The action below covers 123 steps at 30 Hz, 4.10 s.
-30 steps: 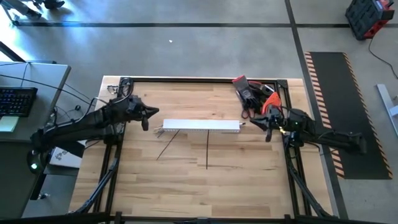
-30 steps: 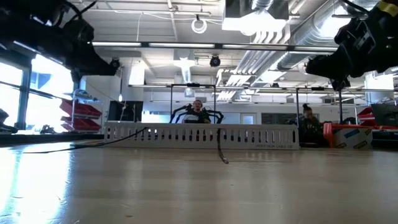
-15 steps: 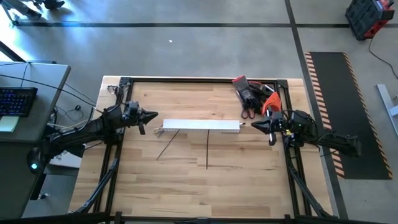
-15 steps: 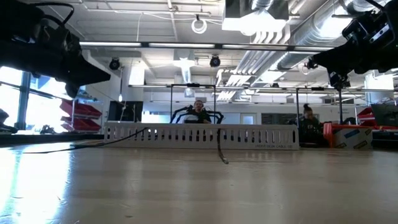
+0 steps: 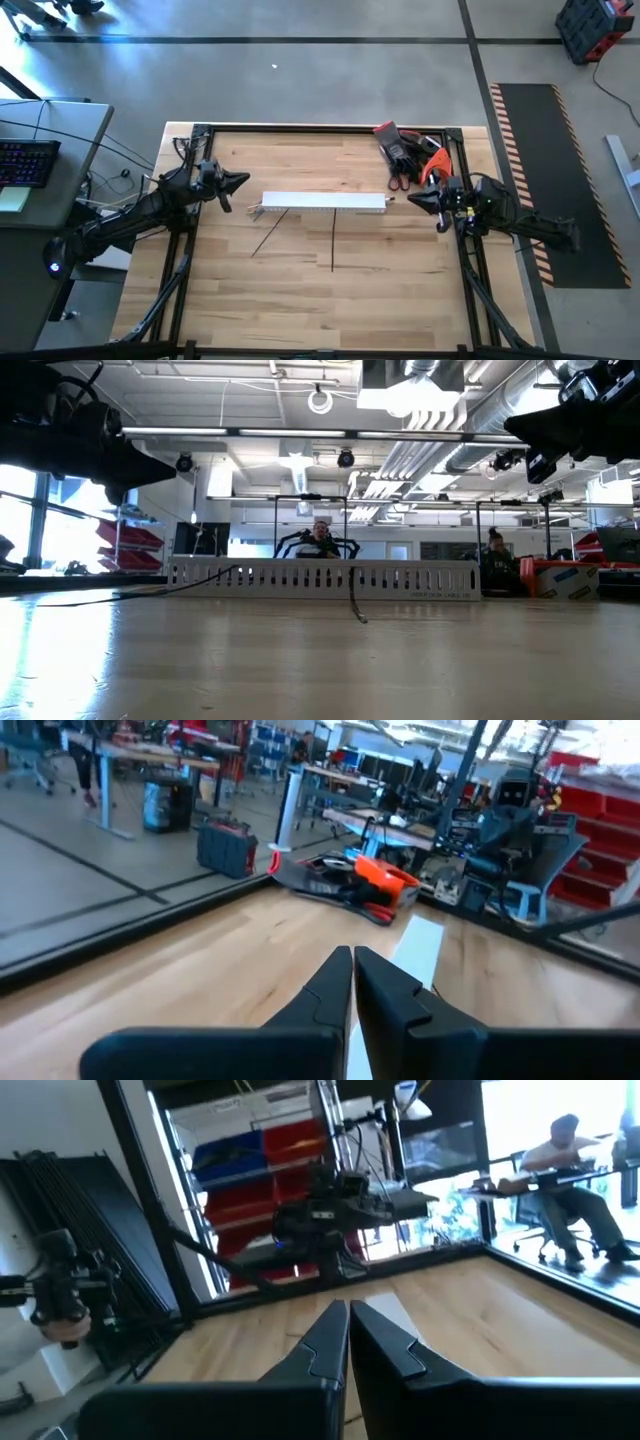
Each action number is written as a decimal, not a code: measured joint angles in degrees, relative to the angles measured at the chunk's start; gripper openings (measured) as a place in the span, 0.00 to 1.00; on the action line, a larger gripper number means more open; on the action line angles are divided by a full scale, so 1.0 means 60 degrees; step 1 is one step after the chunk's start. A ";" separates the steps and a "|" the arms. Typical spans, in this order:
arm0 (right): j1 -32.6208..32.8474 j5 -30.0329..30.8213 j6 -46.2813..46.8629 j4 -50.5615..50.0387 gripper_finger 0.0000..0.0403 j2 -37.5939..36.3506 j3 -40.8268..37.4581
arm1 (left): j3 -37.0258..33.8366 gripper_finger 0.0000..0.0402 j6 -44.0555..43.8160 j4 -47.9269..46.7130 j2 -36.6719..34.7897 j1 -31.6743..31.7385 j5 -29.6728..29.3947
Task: Ziptie cables
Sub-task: Return to Home Position
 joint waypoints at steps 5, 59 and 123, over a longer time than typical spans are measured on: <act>0.0000 0.0214 -0.0154 -0.0694 0.00 0.0009 0.0001 | 0.0000 0.00 0.0480 -0.0007 0.0100 0.0016 -0.0051; 0.3702 0.0840 0.0414 -0.0081 0.00 0.0024 -0.0434 | -0.0160 0.00 0.0273 0.0561 -0.0373 -0.3376 -0.1752; 0.3701 0.0834 0.0413 -0.0081 0.00 0.0031 -0.0441 | -0.0160 0.00 0.2860 0.0441 -0.0373 -0.4643 -0.1122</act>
